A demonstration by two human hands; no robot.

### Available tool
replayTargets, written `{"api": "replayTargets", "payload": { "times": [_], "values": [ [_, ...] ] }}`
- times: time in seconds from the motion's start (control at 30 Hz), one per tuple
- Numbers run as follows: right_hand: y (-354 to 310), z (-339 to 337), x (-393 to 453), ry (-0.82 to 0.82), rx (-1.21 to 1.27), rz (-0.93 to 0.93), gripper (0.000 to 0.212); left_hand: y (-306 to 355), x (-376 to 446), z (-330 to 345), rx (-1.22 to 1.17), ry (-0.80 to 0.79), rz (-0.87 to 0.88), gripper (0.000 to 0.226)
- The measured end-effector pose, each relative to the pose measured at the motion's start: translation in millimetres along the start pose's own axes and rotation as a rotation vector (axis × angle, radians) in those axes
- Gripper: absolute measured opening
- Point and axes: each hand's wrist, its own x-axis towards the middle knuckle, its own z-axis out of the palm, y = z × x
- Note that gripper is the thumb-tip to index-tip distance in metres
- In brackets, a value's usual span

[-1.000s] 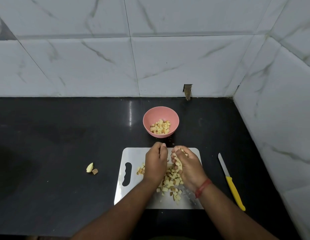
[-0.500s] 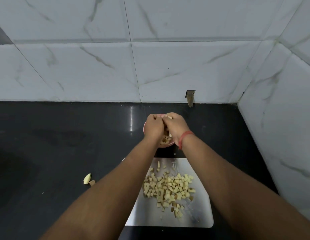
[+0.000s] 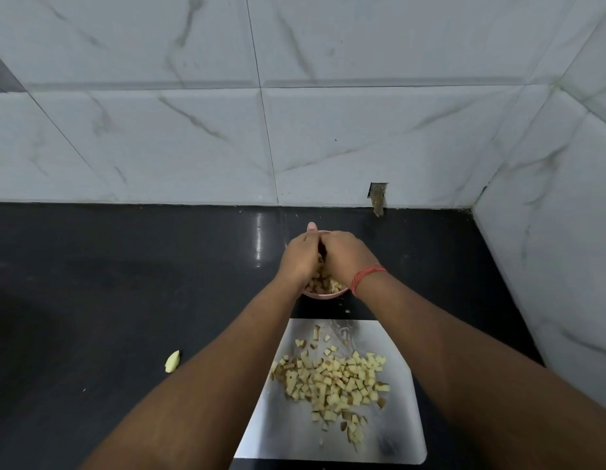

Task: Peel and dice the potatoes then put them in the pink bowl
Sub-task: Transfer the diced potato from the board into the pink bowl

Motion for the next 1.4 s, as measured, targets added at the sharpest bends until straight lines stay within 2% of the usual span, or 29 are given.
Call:
{"api": "replayTargets", "payload": {
  "times": [0.2,0.4,0.43,0.53,0.6,0.63,0.7,0.8,0.97,1.13,1.23,1.4],
  "values": [
    [1,7,1,0.002,0.026,-0.065,0.029,1,-15,1,-0.086,-0.026,0.101,0.037],
    [5,13,-6,-0.023,0.043,-0.07,0.046,-17,-21,-7,-0.051,0.022,0.262,0.042],
    [5,11,-10,0.019,0.068,-0.078,0.043,-21,-24,-9,-0.032,0.053,0.322,0.042],
    [7,6,-41,0.275,0.241,-0.118,0.026,-40,-43,-15,0.088,0.178,0.616,0.036],
    [11,8,-79,0.364,0.346,-0.219,0.019,-63,-62,-17,0.255,0.162,0.772,0.033],
    [17,15,-100,0.343,0.368,-0.275,0.022,-79,-71,-17,0.358,0.111,0.825,0.035],
    [30,34,-136,0.193,0.356,-0.336,0.036,-111,-83,-15,0.576,0.0,0.885,0.049],
    [51,60,-167,0.004,0.205,-0.39,0.06,-145,-93,-14,0.798,-0.126,0.912,0.07],
    [55,65,-185,-0.163,-0.025,-0.437,0.095,-160,-107,-15,0.959,-0.277,0.93,0.103],
    [54,63,-198,-0.296,-0.18,-0.436,0.121,-164,-112,-21,1.155,-0.396,0.905,0.12],
    [55,69,-201,-0.296,-0.225,-0.433,0.124,-166,-113,-20,1.22,-0.442,0.884,0.12],
    [54,76,-195,-0.21,-0.178,-0.385,0.1,-172,-107,-16,1.21,-0.387,0.845,0.101]
  ]
}}
